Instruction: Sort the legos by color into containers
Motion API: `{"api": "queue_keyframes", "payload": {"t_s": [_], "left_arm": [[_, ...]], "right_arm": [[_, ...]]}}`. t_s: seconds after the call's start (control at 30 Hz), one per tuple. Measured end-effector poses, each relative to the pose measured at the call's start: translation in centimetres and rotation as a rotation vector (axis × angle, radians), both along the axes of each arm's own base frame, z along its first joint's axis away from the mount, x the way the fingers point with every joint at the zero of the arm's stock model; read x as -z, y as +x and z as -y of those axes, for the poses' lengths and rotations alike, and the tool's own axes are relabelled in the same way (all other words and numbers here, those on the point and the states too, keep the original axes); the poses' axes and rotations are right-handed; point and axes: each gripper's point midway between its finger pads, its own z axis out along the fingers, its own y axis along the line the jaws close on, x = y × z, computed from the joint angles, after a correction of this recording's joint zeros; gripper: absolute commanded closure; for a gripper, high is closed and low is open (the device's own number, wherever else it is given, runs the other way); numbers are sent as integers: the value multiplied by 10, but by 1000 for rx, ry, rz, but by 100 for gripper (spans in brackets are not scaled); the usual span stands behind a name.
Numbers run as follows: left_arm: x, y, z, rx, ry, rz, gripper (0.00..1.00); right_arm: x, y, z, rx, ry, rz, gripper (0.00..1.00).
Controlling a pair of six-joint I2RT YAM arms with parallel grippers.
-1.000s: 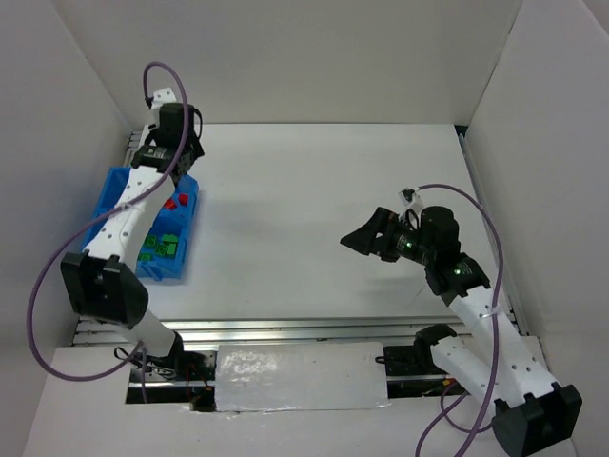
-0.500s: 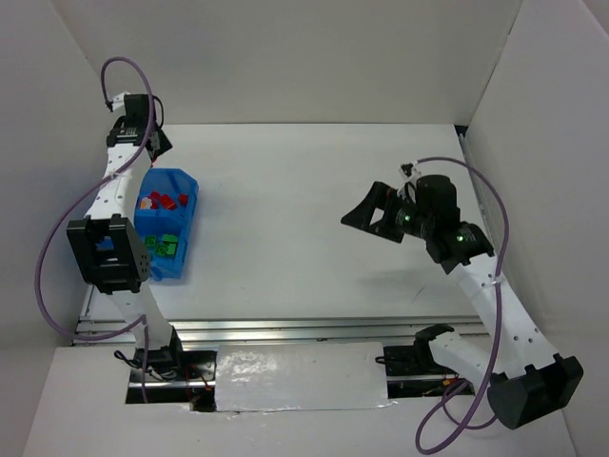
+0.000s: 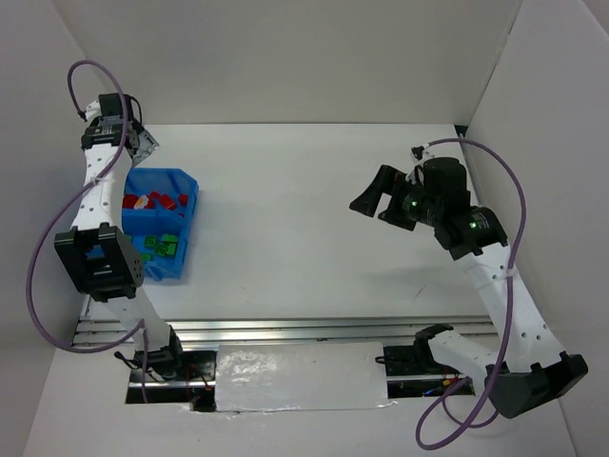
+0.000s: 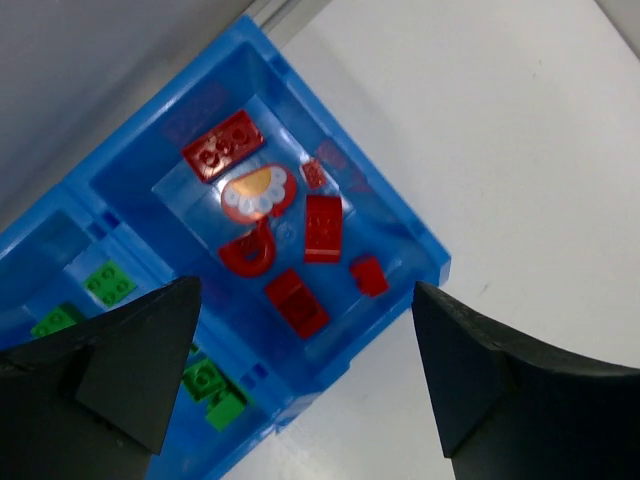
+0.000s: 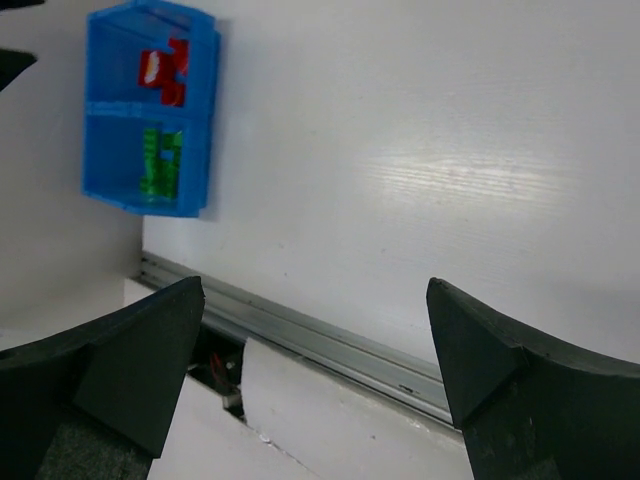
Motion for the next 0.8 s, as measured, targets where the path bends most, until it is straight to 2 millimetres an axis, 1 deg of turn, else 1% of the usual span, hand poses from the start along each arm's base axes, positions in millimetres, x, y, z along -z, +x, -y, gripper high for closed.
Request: {"api": "queue_keyframes", "payload": {"t_s": [0.07, 0.1, 0.13, 0.23, 0.3, 0.37, 0.47, 0.53, 0.6, 0.7, 0.8], "left_arm": [[-5, -14, 5, 28, -12, -2, 0], [-13, -21, 10, 44, -9, 8, 0], [-21, -26, 16, 66, 1, 18, 0], [-56, -46, 41, 135, 33, 81, 0], [-80, -64, 57, 179, 45, 141, 0], [-102, -90, 61, 196, 61, 195, 0], [-123, -124, 65, 214, 70, 263, 0], [-129, -144, 70, 239, 75, 290, 1], [-130, -161, 74, 256, 68, 305, 1], [-120, -179, 81, 278, 50, 303, 1], [-107, -189, 87, 297, 20, 272, 0]], "right_arm": [[-10, 1, 12, 54, -46, 17, 0], [-18, 2, 18, 75, -65, 36, 0], [-29, 3, 24, 99, -82, 64, 0], [-59, 0, 41, 164, -116, 161, 0], [-72, -6, 51, 197, -139, 204, 0], [-88, -13, 58, 214, -147, 244, 0], [-108, -19, 69, 248, -165, 301, 0], [-118, -22, 77, 275, -184, 335, 0], [-126, -26, 87, 312, -206, 366, 0], [-140, -35, 103, 379, -227, 411, 0], [-154, -44, 115, 432, -231, 456, 0]]}}
